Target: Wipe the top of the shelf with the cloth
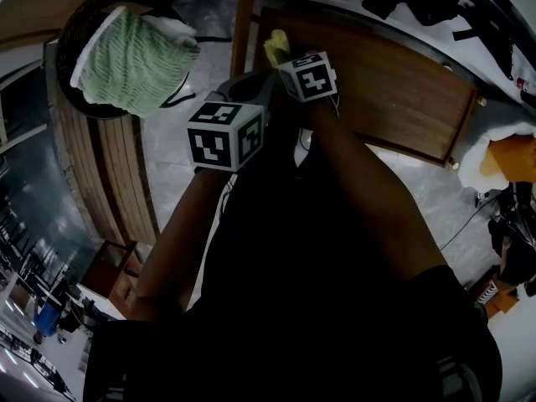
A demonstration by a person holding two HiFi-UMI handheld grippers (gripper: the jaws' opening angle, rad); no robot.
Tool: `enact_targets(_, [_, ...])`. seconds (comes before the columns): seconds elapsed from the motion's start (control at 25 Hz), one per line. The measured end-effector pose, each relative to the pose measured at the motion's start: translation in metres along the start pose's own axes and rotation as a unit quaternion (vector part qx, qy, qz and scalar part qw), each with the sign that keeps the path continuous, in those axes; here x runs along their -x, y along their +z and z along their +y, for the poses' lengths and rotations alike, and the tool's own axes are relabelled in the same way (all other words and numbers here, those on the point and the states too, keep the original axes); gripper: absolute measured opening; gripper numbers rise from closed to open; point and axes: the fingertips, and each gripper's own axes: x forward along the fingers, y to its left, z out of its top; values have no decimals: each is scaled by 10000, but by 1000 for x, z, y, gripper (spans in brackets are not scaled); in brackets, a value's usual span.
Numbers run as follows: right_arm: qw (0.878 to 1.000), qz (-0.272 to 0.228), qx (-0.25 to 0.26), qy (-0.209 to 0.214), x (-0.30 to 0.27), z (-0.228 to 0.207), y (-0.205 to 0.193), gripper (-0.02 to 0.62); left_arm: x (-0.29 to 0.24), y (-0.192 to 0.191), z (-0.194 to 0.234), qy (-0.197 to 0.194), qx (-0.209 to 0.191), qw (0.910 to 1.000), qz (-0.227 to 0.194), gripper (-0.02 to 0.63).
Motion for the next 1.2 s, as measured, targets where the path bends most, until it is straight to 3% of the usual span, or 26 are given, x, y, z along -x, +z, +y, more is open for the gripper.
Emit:
enact_targets(0.64, [9968,-27,-374,-707,113,-144,-77,49,-92,-35,-107,-291,-299,9980,469,11])
enact_targets(1.2, [9880,-237,-882,-1247,202,-248,-129,49,-155,-35,-191,-582,-492,9953,595,11])
